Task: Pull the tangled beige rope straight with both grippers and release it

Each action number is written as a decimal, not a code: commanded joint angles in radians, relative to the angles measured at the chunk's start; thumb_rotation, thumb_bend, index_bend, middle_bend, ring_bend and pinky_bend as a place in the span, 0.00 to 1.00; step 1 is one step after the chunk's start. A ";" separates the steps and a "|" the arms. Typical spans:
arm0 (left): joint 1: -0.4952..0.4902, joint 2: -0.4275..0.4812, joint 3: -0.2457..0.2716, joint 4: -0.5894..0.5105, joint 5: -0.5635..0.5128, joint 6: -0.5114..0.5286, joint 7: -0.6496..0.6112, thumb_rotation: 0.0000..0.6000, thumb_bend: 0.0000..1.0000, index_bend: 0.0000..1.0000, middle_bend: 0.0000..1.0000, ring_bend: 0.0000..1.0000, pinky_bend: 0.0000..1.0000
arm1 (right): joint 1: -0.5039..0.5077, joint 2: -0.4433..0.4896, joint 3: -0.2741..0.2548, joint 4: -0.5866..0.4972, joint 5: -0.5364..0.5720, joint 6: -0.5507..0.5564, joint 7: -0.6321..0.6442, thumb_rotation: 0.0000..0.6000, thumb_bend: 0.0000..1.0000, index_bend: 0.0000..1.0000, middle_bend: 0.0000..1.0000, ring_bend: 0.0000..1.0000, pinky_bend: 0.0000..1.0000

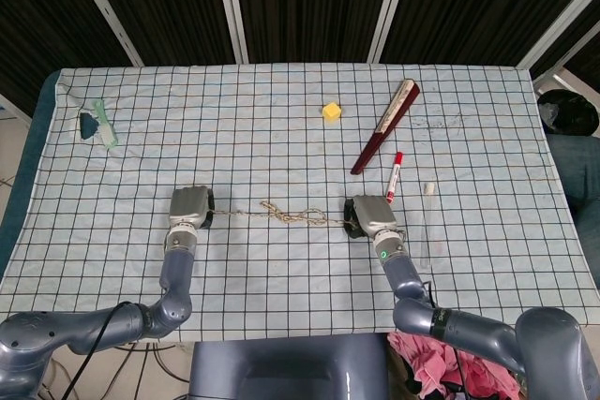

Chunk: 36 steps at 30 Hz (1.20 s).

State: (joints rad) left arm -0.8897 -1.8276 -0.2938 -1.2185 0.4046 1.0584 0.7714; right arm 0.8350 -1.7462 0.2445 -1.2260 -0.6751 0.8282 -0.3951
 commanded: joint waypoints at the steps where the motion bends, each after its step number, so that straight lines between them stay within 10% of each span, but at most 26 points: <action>1: 0.001 -0.001 -0.002 0.000 0.001 0.000 0.002 1.00 0.46 0.63 0.93 0.99 1.00 | 0.000 -0.001 0.001 0.001 0.000 0.001 0.002 1.00 0.51 0.73 0.64 0.74 0.65; 36: 0.009 0.129 -0.073 -0.164 0.041 0.107 0.019 1.00 0.46 0.63 0.94 0.99 1.00 | -0.014 0.235 0.072 -0.211 -0.015 0.092 -0.012 1.00 0.51 0.73 0.64 0.74 0.65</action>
State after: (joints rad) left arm -0.8820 -1.7018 -0.3646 -1.3795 0.4469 1.1648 0.7920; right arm 0.8221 -1.5273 0.3165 -1.4245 -0.6937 0.9158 -0.3977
